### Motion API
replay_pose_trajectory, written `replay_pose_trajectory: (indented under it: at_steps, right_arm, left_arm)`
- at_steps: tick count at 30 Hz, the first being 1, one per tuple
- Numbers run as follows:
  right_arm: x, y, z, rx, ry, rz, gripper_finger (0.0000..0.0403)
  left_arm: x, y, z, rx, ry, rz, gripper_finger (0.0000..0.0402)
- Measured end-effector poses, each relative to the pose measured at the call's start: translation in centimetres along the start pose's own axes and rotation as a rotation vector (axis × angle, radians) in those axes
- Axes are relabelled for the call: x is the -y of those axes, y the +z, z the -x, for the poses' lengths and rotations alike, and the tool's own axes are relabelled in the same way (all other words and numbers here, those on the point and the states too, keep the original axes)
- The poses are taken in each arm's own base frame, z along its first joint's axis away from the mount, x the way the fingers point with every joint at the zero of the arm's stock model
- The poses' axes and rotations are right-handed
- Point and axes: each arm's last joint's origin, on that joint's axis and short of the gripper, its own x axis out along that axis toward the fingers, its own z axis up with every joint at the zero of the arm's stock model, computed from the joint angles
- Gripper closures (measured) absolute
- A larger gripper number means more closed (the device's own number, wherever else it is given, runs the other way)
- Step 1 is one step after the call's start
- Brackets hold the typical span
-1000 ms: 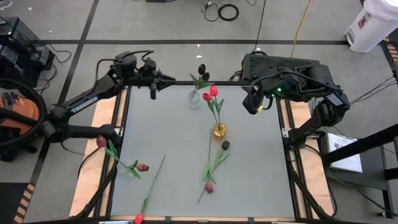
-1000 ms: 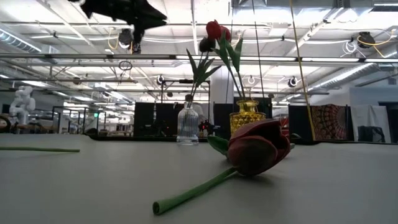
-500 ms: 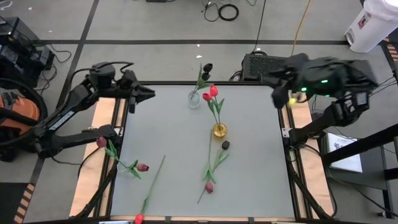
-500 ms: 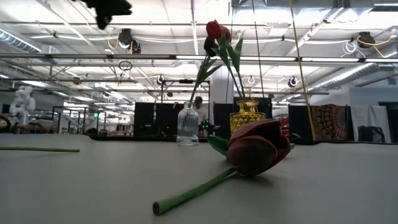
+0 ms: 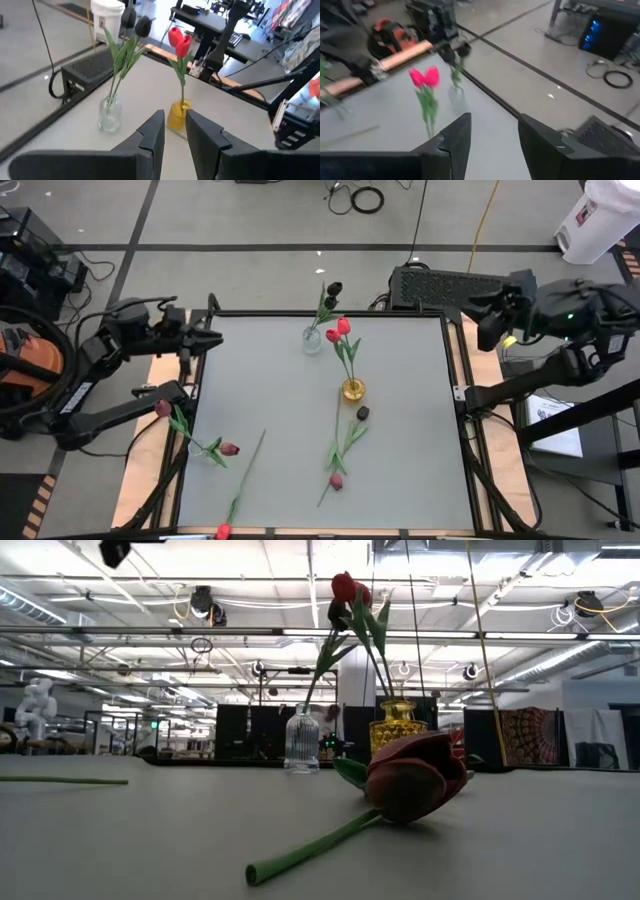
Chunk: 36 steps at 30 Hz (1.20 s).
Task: Sort flowers into vase by color
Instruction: Put the black tulip into the top transparent vase
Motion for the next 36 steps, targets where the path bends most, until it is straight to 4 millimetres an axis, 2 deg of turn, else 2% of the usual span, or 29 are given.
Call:
replay_pose_trajectory:
  at_steps: [7, 13, 21, 28, 36]
  right_arm:
    - [0.9, -4.9, -2.3, -0.025, 0.011, -0.001, 0.0248]
    - [0.1, -8.8, -5.1, 0.006, 0.249, 0.007, 0.0248]
    - [-1.1, -13.4, -8.4, -0.050, 0.589, -0.058, 0.0248]
    - [-1.9, -15.7, -10.8, -0.129, 0.630, -0.359, 0.0248]
    - [-3.0, -16.0, -12.6, -0.187, 0.583, -0.645, 0.0248]
  left_arm:
    - [0.6, -1.1, 1.6, -0.009, 0.020, 0.151, 0.0317]
    - [0.5, -1.2, 2.0, 0.034, 0.118, 0.260, 0.0317]
    - [0.1, -1.1, 2.0, 0.085, 0.233, 0.413, 0.0317]
    - [-0.1, -1.1, 2.0, 0.136, 0.308, 0.539, 0.0317]
    - [-0.3, -1.0, 2.1, 0.168, 0.376, 0.549, 0.0317]
